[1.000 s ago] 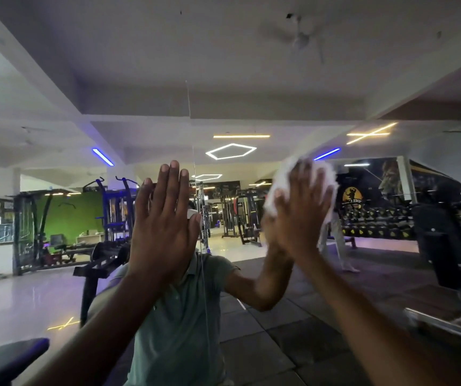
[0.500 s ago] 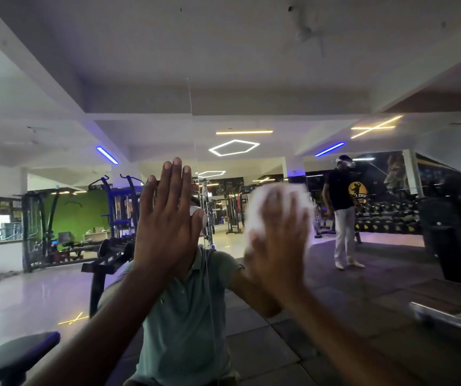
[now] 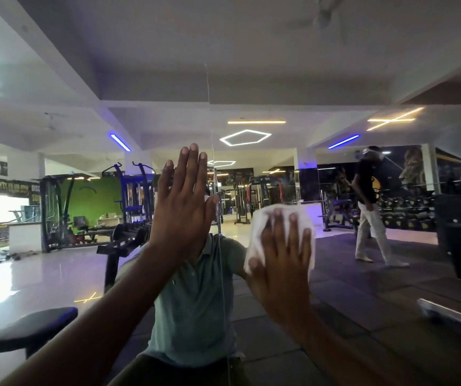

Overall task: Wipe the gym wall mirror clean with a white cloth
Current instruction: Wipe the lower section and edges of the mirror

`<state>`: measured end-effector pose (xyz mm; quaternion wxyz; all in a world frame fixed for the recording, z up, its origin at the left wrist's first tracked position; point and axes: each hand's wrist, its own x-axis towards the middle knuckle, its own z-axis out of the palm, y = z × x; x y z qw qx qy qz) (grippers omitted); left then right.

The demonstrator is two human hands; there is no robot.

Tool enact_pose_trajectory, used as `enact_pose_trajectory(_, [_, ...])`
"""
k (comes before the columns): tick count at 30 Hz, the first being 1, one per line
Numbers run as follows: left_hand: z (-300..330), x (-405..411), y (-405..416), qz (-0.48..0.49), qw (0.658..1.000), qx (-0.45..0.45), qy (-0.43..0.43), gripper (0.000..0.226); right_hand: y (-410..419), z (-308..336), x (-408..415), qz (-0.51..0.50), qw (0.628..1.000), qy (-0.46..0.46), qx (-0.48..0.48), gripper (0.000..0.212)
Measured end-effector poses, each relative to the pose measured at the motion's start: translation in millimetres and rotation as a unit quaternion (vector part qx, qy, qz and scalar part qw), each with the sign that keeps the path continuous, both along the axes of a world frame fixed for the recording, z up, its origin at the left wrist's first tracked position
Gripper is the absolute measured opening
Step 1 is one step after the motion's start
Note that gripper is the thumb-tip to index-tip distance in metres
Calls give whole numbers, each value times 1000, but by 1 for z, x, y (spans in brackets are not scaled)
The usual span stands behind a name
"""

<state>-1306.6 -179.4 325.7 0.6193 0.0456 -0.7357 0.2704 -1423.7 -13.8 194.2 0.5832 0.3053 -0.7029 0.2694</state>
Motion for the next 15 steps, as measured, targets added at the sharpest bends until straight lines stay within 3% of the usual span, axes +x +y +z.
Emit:
enact_pose_trajectory(4, [-2, 1, 0, 2, 1000, -2, -9, 71, 35, 21, -31, -10, 992, 59, 107, 69])
enact_pose_trajectory(7, [-2, 0, 0, -1, 1000, -6, -2, 70, 44, 93, -46, -54, 998, 33, 16, 70])
enact_pose_trajectory(9, [-1, -1, 1, -5, 1000, -3, 2, 71, 31, 108, -36, -45, 997, -13, -56, 71])
enact_pose_trajectory(11, [0, -1, 0, -10, 1000, -3, -3, 72, 16, 74, -21, -28, 997, -19, -70, 71])
enact_pose_trajectory(15, [3, 3, -2, -4, 1000, -6, -15, 73, 6, -37, 5, 31, 999, -6, -2, 72])
